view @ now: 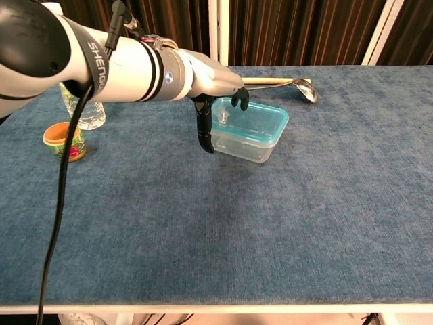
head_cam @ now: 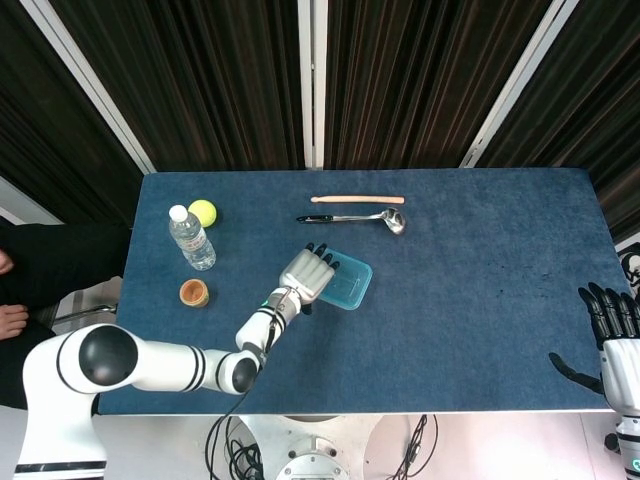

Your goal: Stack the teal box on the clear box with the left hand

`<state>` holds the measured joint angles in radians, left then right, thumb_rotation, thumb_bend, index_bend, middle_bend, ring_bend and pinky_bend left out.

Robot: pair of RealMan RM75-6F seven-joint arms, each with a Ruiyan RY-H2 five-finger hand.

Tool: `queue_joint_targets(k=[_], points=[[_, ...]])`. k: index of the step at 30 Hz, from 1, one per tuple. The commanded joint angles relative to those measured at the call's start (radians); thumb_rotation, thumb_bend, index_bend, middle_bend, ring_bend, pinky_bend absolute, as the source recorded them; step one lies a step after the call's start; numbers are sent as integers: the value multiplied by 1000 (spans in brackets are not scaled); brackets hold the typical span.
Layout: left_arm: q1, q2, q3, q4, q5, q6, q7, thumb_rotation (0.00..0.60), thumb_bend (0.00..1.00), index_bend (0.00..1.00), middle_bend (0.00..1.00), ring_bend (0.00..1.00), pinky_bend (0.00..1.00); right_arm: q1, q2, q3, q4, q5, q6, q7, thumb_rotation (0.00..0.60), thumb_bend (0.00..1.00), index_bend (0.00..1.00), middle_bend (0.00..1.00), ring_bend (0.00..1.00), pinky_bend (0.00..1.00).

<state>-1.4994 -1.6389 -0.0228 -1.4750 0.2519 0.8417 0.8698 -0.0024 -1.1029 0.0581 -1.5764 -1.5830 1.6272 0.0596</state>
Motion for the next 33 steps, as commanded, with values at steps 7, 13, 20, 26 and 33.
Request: queue_joint_targets(k=[7,13,20,26,33], points=[[7,-13,1,9,-16,-6,9,509,32,171,152,25,149,-2,0,0,-1,-4,4,0,600,89,0,50,0,0],[33,15,-15,-46,42,31,-20,509,28,172,153,26,149,-5,4,1,-8,-11,14,-4,600,89,0,50,0,0],[103,104,0,-227,176,126,-62,511,27,172,153,26,149,-3,3,1,-10,-14,13,-7,600,89,0,49,0,0],[137,87,38,-274,229,170,-34,520,28,177,153,25,148,1,-1,1,-10,-16,7,-10,600,89,0,49,0,0],[157,45,50,-252,222,172,-9,530,27,178,153,25,149,1,3,2,-16,-17,8,-16,600,89,0,50,0,0]])
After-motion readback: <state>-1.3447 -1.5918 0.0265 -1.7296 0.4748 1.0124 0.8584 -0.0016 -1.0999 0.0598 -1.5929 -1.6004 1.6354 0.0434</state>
